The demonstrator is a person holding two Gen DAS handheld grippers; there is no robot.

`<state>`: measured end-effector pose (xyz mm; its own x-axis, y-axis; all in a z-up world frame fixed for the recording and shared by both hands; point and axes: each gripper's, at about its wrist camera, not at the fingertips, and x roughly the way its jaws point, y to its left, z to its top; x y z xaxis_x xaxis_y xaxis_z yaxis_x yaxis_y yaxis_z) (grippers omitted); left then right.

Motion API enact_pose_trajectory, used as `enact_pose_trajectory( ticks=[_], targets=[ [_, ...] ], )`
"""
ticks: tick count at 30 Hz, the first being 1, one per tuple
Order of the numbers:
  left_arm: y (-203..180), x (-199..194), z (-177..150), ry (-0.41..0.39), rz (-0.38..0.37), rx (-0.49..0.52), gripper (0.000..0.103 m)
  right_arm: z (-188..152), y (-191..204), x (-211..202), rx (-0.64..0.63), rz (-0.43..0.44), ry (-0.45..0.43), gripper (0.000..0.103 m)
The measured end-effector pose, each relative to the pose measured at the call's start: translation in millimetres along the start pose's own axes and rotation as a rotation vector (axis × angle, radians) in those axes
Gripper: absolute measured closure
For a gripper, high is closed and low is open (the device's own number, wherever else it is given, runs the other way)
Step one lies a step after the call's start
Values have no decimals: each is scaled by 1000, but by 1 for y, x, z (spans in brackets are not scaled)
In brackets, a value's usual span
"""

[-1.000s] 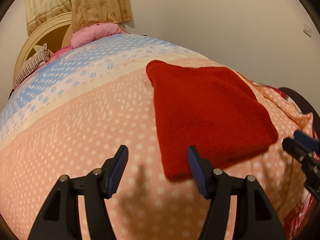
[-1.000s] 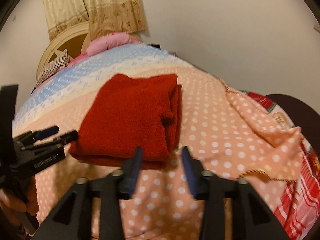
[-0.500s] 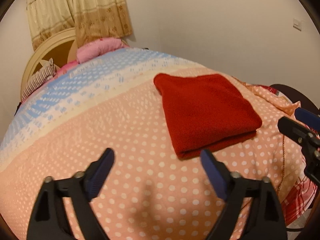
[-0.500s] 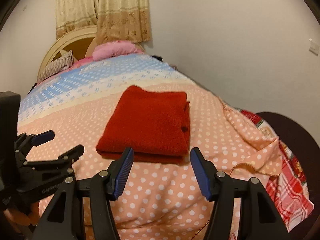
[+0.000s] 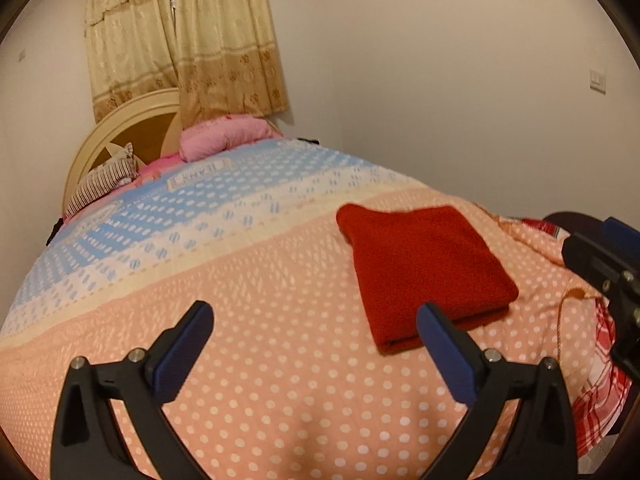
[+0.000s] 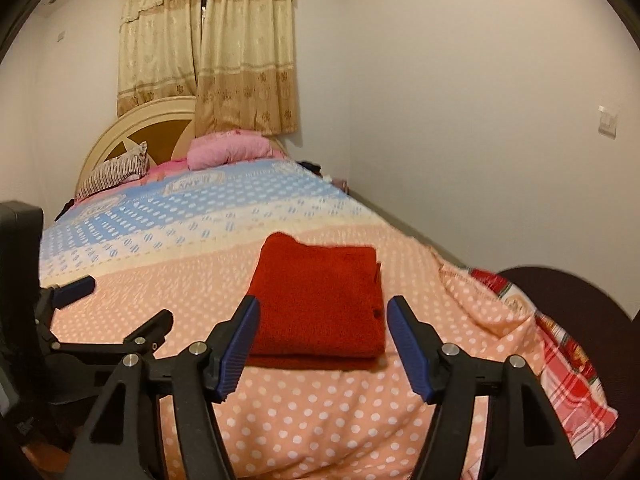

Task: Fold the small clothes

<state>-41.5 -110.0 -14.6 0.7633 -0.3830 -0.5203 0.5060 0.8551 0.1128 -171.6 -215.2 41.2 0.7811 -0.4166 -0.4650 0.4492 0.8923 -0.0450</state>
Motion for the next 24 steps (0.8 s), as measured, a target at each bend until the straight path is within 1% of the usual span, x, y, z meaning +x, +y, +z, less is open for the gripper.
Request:
enact_pose_trajectory(
  ticks=[2,7,9,13,24],
  targets=[
    [2,-6,3,-24,-6,-7,0,3,2,-6,-4,-13,-27,31],
    [3,-16,8,-63,-10,-17,0,7,2,-18,3,-32,-78,29],
    [3,-17,9,-69,0,-13,0,8,1,-20,5,-40,-88,28],
    [1,-19,10,-76,12,-5,0,9,-3,-21,15,-45,-95,28],
    [2,-19,10,-63,3,-14,0,9,-3,-19,13,-53,-93,27]
  ],
)
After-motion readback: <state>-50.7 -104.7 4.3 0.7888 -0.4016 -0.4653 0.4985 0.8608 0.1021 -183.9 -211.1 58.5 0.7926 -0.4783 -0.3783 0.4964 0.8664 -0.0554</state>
